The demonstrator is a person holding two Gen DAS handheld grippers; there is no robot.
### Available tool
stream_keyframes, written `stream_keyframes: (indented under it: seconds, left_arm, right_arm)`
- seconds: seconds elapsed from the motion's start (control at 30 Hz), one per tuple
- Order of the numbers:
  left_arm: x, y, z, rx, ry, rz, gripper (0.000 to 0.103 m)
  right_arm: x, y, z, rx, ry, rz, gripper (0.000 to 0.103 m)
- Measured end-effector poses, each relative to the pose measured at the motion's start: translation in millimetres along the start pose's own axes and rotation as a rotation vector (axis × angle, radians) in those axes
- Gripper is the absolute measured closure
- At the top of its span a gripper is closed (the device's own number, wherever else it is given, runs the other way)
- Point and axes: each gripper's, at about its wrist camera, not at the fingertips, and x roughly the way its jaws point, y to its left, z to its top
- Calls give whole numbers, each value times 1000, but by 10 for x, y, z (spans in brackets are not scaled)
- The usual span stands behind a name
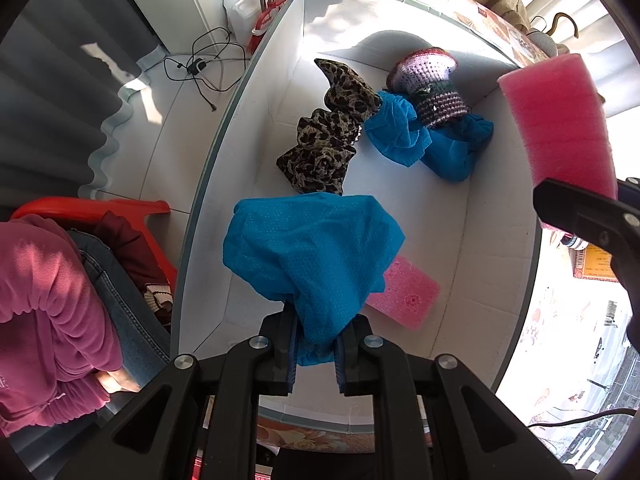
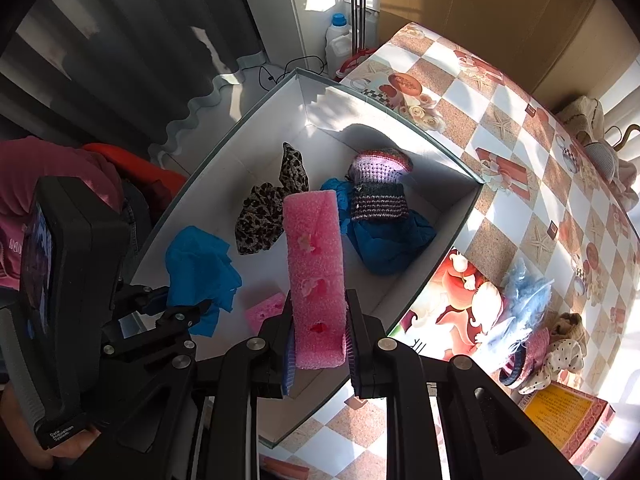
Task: Organize soft objects
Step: 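Open the left gripper over the box while the right gripper releases the sponge roll, then move both grippers back toward the remaining soft items on the table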
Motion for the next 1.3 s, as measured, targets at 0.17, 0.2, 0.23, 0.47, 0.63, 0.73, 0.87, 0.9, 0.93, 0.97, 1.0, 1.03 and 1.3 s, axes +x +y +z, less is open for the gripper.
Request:
stream_keyframes:
  seconds: [0.17, 0.2, 0.23, 0.47, 0.63, 0.73, 0.87, 0.9, 0.93, 0.97, 1.0, 1.03, 1.3]
  left_arm:
    - [3, 16, -4, -2, -3, 5, 84]
    - [5, 15, -5, -1, -2, 5, 83]
    - [4, 14, -3, -1, -3, 5, 81]
    - [-67, 35, -3, -12, -40, -5, 37]
    - [-96, 6, -14, -14, -47, -21, 35]
    - [-171, -79, -38, 10, -69, -53, 35]
    - [-338, -362, -63, 106, -115, -95, 35]
    - [-383, -458, -53, 131, -121, -109, 35]
    - [-426, -552, -47, 157, -128, -126, 35]
    - [-469, -662, -40, 186, -133, -141, 35]
    - [-512, -776, -33, 216, -139, -153, 35]
    - [-551, -895, -16, 248, -144, -168, 35]
    - [-512, -2028, 360, 434, -67, -281, 34]
  right_arm:
    - [2, 0, 26, 7, 0, 11, 81]
    - [3, -5, 31, 8, -2, 10, 81]
    - [-1, -12, 32, 12, -3, 12, 81]
    - [-81, -123, 9, 68, -41, 17, 26]
    - [-209, -285, -75, 114, -86, 5, 26]
    - [-298, -491, -275, 178, -112, -22, 26]
    - [-361, -867, -743, 275, -110, -73, 26]
    - [-352, -950, -871, 297, -101, -81, 26]
    - [-333, -1043, -1013, 326, -88, -86, 26]
    - [-308, -1127, -1159, 358, -73, -89, 26]
    - [-278, -1198, -1286, 387, -59, -91, 26]
    - [-253, -1261, -1415, 414, -50, -96, 27]
    - [-85, -1511, -1981, 536, -48, -85, 38]
